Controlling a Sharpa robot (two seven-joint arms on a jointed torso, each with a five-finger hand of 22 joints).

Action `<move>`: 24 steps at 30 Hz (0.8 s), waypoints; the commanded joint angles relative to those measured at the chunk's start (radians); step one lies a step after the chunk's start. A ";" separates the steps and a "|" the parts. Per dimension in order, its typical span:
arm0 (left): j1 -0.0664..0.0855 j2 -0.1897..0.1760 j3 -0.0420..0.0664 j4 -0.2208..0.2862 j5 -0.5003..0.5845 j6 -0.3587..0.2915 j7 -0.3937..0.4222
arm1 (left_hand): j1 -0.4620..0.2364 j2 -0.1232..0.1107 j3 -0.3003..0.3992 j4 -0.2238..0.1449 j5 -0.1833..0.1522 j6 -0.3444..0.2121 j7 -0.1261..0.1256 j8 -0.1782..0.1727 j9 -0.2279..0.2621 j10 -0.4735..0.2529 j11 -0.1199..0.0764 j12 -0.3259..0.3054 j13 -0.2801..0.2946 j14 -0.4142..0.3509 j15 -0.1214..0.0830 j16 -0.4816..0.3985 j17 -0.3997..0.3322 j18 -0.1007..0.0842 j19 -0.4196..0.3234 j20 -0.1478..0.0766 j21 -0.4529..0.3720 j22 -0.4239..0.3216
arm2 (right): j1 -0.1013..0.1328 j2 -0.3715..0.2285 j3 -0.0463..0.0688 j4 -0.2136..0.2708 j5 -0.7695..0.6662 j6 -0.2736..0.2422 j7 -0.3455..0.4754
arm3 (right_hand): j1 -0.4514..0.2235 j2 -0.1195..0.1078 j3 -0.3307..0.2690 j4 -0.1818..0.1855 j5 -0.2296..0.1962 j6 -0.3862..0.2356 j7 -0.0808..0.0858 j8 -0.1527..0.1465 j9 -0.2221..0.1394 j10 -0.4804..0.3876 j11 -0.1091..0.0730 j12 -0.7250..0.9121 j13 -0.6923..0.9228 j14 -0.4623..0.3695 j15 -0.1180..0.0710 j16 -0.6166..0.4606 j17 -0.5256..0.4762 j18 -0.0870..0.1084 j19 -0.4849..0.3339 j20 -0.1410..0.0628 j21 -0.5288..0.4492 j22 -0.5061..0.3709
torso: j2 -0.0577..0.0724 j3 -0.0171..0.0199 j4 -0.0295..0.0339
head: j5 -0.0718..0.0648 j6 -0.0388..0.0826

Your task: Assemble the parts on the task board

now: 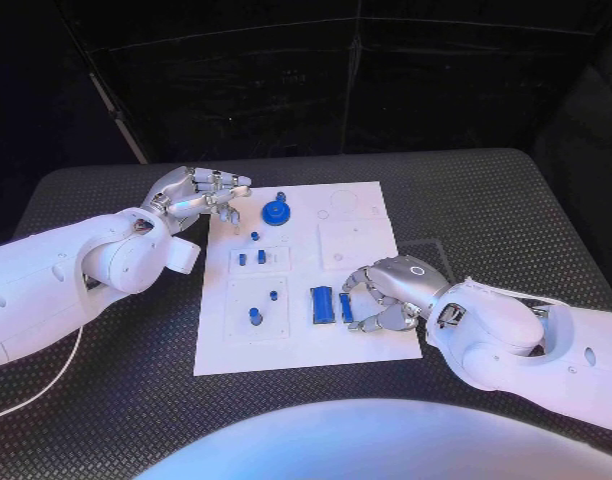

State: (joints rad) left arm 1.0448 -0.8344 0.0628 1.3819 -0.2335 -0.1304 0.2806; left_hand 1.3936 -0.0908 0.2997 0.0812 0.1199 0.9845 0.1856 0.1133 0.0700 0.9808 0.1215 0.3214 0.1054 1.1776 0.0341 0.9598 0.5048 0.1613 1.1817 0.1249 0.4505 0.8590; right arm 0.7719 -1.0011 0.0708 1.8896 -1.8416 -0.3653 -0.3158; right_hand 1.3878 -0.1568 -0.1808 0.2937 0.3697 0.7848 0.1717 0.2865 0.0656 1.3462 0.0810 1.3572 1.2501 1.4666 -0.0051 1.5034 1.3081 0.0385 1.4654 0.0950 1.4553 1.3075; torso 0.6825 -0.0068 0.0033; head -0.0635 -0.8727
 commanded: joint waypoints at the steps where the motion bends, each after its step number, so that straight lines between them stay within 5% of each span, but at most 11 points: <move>1: 0.001 0.000 0.001 0.002 0.000 0.012 0.001 | -0.004 0.005 -0.008 0.001 0.001 -0.007 0.003 0.003 0.000 -0.004 0.000 0.007 0.001 -0.006 0.002 -0.002 -0.002 0.020 -0.001 0.009 -0.004 -0.001 | 0.001 0.000 0.000 0.004 -0.015 -0.015 -0.011 | -0.002 -0.015 0.007 0.001 -0.007 -0.008 0.000 -0.004 0.000 -0.008 0.003 -0.007 -0.003 0.076 0.008 -0.007 0.140 0.005 0.022 0.009 -0.007 0.077 | 0.000 0.0001 -0.0003 | 0.001 0.000; 12: 0.001 0.000 0.001 0.003 0.000 0.012 0.000 | -0.004 0.005 -0.008 0.001 0.001 -0.007 0.003 0.003 0.000 -0.004 0.000 0.007 0.001 -0.006 0.002 -0.002 -0.002 0.020 -0.001 0.009 -0.004 -0.001 | 0.001 0.002 0.000 0.001 -0.016 -0.023 -0.019 | -0.006 -0.019 0.009 0.002 -0.012 -0.013 0.002 -0.005 0.000 -0.012 0.004 -0.010 -0.008 0.075 0.009 -0.008 0.138 0.006 0.020 0.010 -0.009 0.074 | 0.000 -0.0001 0.0004 | 0.000 0.000; 24: 0.001 -0.002 0.001 0.004 -0.002 0.010 -0.001 | -0.003 0.005 -0.009 0.001 0.001 -0.008 0.003 0.003 0.000 -0.007 0.000 0.009 0.002 -0.007 0.002 -0.002 -0.002 0.020 -0.001 0.010 -0.005 -0.002 | 0.001 0.004 0.000 0.000 0.001 -0.063 -0.030 | -0.023 0.014 0.027 0.001 -0.013 -0.003 -0.001 0.007 0.003 -0.006 0.003 -0.003 -0.001 0.076 0.008 -0.006 0.142 0.005 0.022 0.011 -0.007 0.078 | 0.000 0.0005 0.0001 | 0.001 0.000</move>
State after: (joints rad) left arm 1.0444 -0.8362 0.0628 1.3837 -0.2336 -0.1288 0.2778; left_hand 1.3936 -0.0908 0.2967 0.0841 0.1199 0.9809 0.1893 0.1133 0.0700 0.9808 0.1215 0.3273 0.1054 1.1776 0.0341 0.9598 0.5036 0.1613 1.1783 0.1283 0.4504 0.8578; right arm 0.7719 -0.9965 0.0709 1.8882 -1.8480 -0.3943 -0.3383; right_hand 1.3656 -0.1495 -0.1595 0.2969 0.3598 0.7780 0.1720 0.2866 0.0673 1.3433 0.0839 1.3535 1.2484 1.4666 -0.0052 1.4988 1.3078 0.0385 1.4688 0.0984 1.4514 1.3074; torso 0.6830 -0.0066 0.0038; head -0.0620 -0.8727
